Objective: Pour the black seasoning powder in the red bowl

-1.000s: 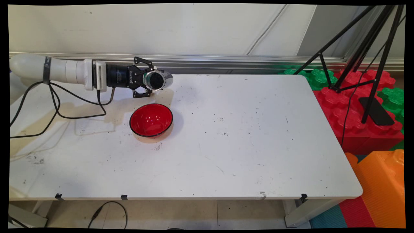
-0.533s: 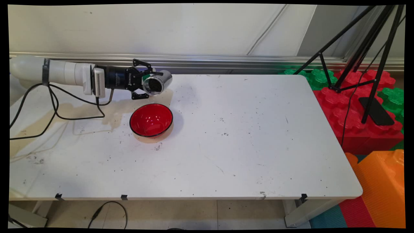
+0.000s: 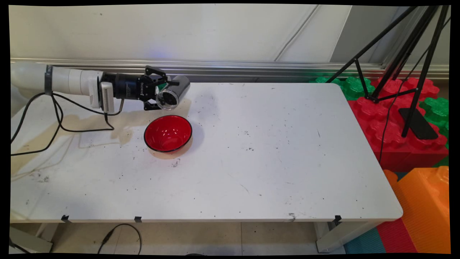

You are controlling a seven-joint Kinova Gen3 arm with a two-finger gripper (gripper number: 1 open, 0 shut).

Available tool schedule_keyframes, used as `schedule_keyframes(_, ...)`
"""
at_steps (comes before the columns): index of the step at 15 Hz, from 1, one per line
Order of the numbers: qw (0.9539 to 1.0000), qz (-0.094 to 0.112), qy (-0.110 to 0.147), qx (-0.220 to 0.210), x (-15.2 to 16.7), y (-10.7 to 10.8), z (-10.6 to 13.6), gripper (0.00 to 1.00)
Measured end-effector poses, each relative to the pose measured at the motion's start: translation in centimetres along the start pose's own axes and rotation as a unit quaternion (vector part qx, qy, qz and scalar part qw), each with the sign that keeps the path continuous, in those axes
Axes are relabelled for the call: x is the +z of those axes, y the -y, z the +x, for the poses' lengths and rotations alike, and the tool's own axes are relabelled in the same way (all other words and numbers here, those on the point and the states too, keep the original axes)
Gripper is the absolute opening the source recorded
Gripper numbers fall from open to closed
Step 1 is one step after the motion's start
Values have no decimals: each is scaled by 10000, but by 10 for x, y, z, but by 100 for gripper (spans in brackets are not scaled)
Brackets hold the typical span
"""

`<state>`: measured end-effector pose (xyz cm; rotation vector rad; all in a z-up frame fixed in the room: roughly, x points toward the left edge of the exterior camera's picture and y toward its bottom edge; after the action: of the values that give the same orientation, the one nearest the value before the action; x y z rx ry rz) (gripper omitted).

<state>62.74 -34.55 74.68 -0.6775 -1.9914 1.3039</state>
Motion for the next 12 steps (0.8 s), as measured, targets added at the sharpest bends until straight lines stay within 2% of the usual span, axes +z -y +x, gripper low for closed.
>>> schedule_keyframes(6, 9987, -6, 24, 503, -4, 1, -2, 0)
schedule_keyframes(12, 9956, 4, 87, 933, -7, 5, -4, 0)
